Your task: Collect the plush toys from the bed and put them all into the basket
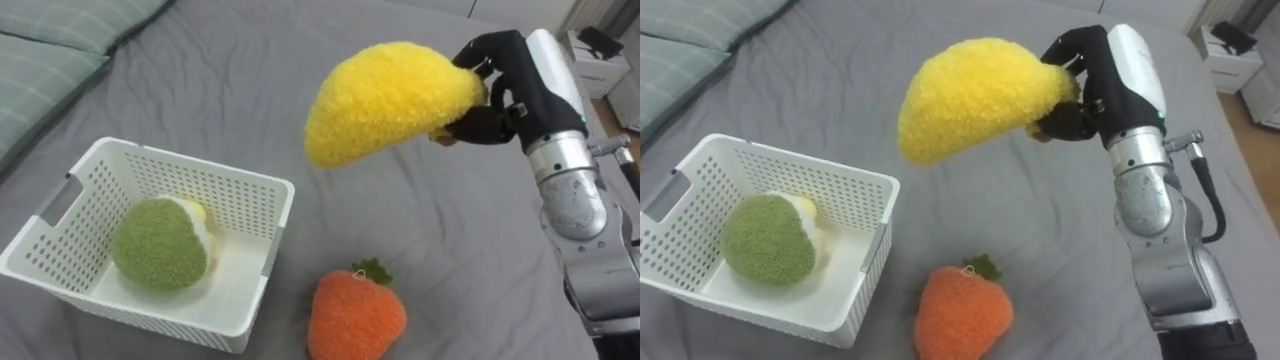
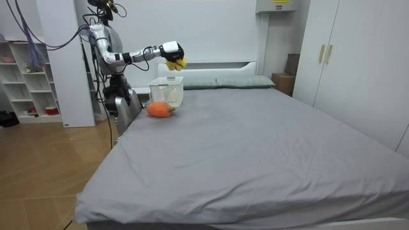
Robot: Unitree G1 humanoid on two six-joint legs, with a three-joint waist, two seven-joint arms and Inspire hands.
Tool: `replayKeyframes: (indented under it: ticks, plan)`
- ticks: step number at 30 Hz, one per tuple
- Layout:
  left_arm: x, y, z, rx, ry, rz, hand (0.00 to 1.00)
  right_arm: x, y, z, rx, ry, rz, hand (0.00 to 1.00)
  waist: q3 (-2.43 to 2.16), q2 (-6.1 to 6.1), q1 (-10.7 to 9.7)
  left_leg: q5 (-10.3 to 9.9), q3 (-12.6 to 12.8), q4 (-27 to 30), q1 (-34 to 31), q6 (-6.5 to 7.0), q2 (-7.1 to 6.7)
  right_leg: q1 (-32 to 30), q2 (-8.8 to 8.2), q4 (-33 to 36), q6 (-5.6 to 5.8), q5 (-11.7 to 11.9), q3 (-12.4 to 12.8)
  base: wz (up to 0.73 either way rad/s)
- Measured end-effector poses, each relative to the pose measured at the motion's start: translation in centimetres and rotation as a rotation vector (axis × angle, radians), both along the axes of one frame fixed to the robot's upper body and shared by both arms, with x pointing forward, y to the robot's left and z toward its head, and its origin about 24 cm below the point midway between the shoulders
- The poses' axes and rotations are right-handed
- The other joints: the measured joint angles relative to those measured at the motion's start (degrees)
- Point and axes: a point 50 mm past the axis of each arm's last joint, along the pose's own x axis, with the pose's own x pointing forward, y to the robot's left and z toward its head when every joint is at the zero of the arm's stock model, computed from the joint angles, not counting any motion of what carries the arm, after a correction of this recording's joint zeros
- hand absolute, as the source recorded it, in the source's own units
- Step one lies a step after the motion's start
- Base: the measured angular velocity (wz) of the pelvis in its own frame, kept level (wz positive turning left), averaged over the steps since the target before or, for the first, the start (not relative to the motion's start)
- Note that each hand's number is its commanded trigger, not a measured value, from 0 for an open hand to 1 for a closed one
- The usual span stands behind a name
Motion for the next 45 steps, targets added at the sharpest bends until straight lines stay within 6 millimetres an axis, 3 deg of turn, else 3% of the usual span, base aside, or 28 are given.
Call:
replayKeyframes:
  ticks: [5,11,18,21,22,24,28,29,37,45]
  plan:
    - [0.8,0.0,0.0,0.024,0.017,-0.078,0.0,-0.3,2.0,0.0,-0.11,0.017,0.062,1.0,-0.07,0.08,1.56,-0.1,-1.16,0.34,-1.26,0.03,-0.2,-0.53,-0.28,-0.06,0.02,-0.01,-1.77,0.11]
    - [1.9,-0.3,0.1,0.025,-0.004,-0.103,0.0,-0.7,5.2,0.6,-0.052,-0.015,0.156,1.0,-0.15,0.15,4.15,-0.07,-2.48,0.42,-1.39,0.06,-0.37,-0.18,-0.2,-0.05,0.06,-0.04,-2.96,0.1]
    - [1.8,-0.3,0.0,0.048,0.03,-0.16,0.0,-0.9,7.0,-0.3,-0.065,0.034,0.232,0.99,-0.2,-0.12,7.07,-0.03,-3.14,0.83,-1.36,0.14,-0.63,-0.12,-0.4,-0.04,0.16,-0.09,-3.86,0.05]
    - [1.5,-0.3,0.0,0.053,0.049,-0.165,0.0,-1.1,7.6,-0.6,-0.077,0.065,0.262,0.81,-0.16,-0.42,7.94,-0.03,-3.45,1.2,-1.6,0.14,-0.68,0.0,-0.67,-0.03,0.17,-0.1,-4.29,0.07]
    - [1.3,-0.3,0.0,0.052,0.061,-0.162,0.0,-1.1,7.7,-0.8,-0.079,0.076,0.265,0.66,-0.11,-0.53,8.15,-0.04,-3.62,1.24,-1.73,0.14,-0.71,0.16,-0.69,-0.03,0.17,-0.1,-4.39,0.07]
    - [0.9,-0.2,-0.1,0.052,0.074,-0.159,0.0,-1.1,7.7,-0.9,-0.082,0.09,0.272,0.55,-0.02,-0.74,8.29,-0.06,-4.03,1.17,-1.73,0.15,-0.79,0.48,-0.73,-0.06,0.23,-0.14,-4.46,0.11]
    - [0.9,-0.2,-0.1,0.052,0.085,-0.157,0.0,-1.1,7.9,-1.1,-0.083,0.103,0.279,0.04,0.13,-1.16,8.49,-0.05,-4.45,1.55,-2.1,0.12,-0.83,0.55,-0.72,-0.1,0.26,-0.16,-4.5,0.06]
    - [1.0,-0.2,0.0,0.053,0.079,-0.158,0.0,-1.2,8.2,-1.2,-0.085,0.11,0.285,0.0,0.14,-1.23,8.53,-0.05,-4.44,1.63,-2.14,0.11,-0.83,0.53,-0.72,-0.08,0.26,-0.16,-4.49,0.0]
    - [3.1,-0.2,0.3,0.076,0.036,-0.205,0.0,-1.2,9.1,-2.8,-0.11,0.187,0.326,0.0,0.09,-1.36,9.85,-0.02,-4.38,1.6,-2.17,0.09,-0.85,0.42,-0.37,-0.09,0.26,-0.15,-4.29,0.0]
    - [2.8,-0.1,0.2,0.076,0.049,-0.201,0.0,-1.2,9.2,-2.8,-0.104,0.189,0.329,0.0,-0.06,-1.57,10.03,-0.02,-4.39,1.37,-2.13,0.09,-0.83,0.43,-0.32,-0.25,0.26,-0.15,-4.33,0.0]
